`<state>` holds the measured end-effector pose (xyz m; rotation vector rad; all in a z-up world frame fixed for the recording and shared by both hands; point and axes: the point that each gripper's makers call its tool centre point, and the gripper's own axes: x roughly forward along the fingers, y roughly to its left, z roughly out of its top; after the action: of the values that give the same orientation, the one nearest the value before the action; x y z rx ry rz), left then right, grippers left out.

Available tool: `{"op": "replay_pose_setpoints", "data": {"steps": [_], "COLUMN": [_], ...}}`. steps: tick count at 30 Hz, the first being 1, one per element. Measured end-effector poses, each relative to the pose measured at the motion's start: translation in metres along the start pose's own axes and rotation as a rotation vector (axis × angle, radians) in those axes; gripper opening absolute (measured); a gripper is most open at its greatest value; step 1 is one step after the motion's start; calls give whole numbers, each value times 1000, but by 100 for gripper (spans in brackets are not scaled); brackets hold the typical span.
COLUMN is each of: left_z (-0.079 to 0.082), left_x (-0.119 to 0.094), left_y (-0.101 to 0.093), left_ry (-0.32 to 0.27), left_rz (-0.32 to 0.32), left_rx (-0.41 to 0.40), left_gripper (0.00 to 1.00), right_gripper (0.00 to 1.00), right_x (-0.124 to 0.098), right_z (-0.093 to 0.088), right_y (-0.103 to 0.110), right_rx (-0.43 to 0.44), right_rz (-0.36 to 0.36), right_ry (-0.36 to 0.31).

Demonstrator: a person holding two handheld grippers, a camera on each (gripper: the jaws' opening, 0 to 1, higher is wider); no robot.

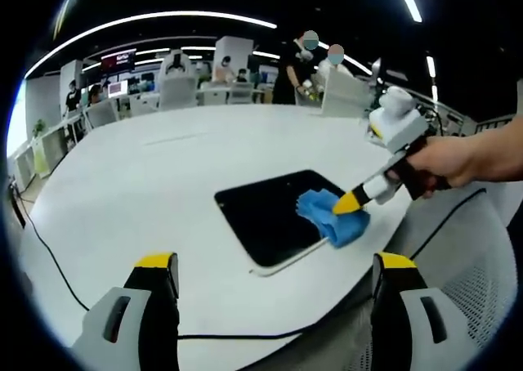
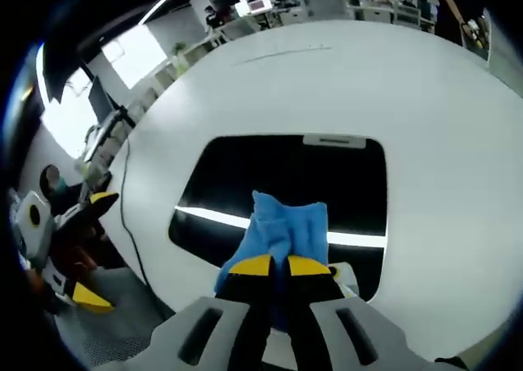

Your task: Wipe the mirror surface with the cleaning cloth until all visible marks leave the cleaned area.

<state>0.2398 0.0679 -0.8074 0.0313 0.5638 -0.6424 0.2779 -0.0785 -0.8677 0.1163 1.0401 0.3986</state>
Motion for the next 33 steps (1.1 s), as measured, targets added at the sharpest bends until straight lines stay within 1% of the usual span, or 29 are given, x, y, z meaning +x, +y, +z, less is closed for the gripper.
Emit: {"op": "replay_pose_setpoints", "data": {"steps": [8, 21, 33], "left_z": [-1, 0, 0], "left_x": [0, 0, 0], "left_y": [-1, 0, 2], "left_ry": [4, -3, -2], "left_rz": [-3, 1, 10], "left_rx": [3, 0, 1], "left_gripper": [99, 99, 99], "right_gripper": [0, 0, 0], "right_x": [12, 25, 35], "right_z": [6, 12, 17], "right_y": [27, 51, 72], "right_rx": [-46, -70, -63], "right_rz": [28, 60, 89], "right_ry": [13, 26, 27]}}
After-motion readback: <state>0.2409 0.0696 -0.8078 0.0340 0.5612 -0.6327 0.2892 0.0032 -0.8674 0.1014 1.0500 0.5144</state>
